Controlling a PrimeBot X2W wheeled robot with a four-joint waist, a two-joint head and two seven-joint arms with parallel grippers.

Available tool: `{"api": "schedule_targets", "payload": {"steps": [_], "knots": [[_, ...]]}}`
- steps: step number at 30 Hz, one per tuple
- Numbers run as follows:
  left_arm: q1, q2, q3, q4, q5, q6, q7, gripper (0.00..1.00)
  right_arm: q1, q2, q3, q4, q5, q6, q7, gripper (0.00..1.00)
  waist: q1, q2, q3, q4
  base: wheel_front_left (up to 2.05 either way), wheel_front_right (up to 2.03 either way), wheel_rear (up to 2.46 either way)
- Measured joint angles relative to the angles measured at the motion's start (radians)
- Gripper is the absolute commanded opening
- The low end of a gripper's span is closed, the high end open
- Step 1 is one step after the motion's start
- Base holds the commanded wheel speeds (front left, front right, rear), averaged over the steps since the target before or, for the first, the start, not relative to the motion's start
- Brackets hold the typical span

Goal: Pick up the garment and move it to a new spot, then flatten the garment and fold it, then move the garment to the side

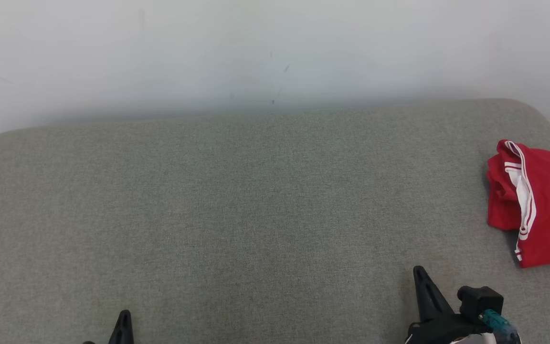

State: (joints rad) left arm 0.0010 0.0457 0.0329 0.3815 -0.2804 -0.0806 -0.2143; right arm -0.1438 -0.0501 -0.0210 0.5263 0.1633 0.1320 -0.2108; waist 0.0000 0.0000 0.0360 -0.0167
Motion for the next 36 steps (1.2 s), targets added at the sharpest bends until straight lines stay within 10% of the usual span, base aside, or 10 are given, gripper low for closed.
{"api": "schedule_targets", "payload": {"steps": [36], "knots": [[-0.035, 0.001, 0.031, -0.057, -0.557, -0.021, 0.136, 0.0, 0.011, 0.0, -0.034, -0.122, 0.608, 0.0, 0.132, 0.0, 0.0, 0.0, -0.01, 0.005, 0.0, 0.0, 0.0]]}}
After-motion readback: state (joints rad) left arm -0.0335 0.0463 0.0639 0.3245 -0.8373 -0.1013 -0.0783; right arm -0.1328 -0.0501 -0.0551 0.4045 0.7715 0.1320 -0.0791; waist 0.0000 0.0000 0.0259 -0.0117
